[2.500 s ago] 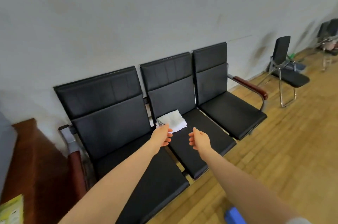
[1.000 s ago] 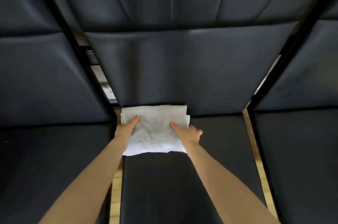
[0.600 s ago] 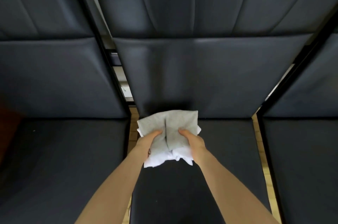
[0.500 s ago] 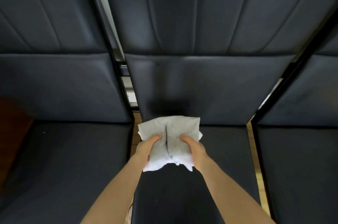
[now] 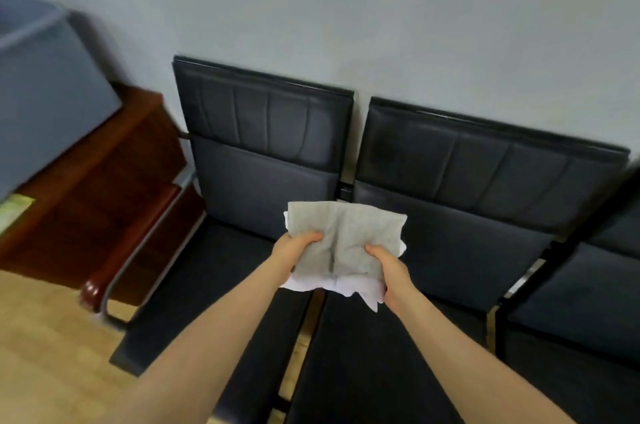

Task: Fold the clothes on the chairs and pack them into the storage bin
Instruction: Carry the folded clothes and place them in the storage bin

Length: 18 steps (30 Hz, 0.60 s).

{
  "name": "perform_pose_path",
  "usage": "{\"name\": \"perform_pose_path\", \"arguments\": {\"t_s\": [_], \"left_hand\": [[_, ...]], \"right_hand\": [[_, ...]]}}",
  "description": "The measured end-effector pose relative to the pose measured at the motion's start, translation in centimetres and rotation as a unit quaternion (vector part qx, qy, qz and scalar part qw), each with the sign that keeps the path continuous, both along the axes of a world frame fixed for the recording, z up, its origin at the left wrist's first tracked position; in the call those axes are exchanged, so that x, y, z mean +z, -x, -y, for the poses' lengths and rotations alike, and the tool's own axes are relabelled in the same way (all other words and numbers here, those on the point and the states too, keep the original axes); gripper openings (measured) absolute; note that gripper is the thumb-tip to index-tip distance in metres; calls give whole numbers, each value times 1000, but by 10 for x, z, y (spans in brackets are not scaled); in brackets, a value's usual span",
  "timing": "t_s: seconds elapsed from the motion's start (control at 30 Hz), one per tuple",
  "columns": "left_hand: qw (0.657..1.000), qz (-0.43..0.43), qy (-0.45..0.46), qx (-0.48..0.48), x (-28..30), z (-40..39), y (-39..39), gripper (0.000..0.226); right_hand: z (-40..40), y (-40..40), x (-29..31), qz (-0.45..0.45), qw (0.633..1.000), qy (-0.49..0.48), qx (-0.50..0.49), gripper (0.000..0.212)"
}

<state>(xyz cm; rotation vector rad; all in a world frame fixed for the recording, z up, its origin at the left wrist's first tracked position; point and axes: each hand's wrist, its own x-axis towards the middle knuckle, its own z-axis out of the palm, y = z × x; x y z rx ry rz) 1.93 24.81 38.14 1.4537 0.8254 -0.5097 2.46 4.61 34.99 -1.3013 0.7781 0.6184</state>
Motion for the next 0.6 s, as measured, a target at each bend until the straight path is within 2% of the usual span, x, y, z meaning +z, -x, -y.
{"name": "perform_pose_path", "arguments": {"t_s": [0.07,0.17,0.33,0.43,0.53,0.6], "left_hand": [[1000,6,-4,-18,23,-24,13,45],[999,27,-17,-20,62,-65,31,38],[992,115,-44,-17,125,-143,52,62],[985,159,-63,14,165,-210,80,51],[980,174,-82,52,198,-293,120,59],[979,168,-88,78,217,-349,146,63]], "right_hand": [[-20,14,18,2,1000,-4,5,59],[-59,29,56,24,1000,-13,6,53],[-151,52,118,96,994,-43,-41,55],[-225,69,148,134,986,-81,-54,57],[-310,87,162,143,983,-111,-12,81],[-367,103,173,149,978,-142,30,69]]}}
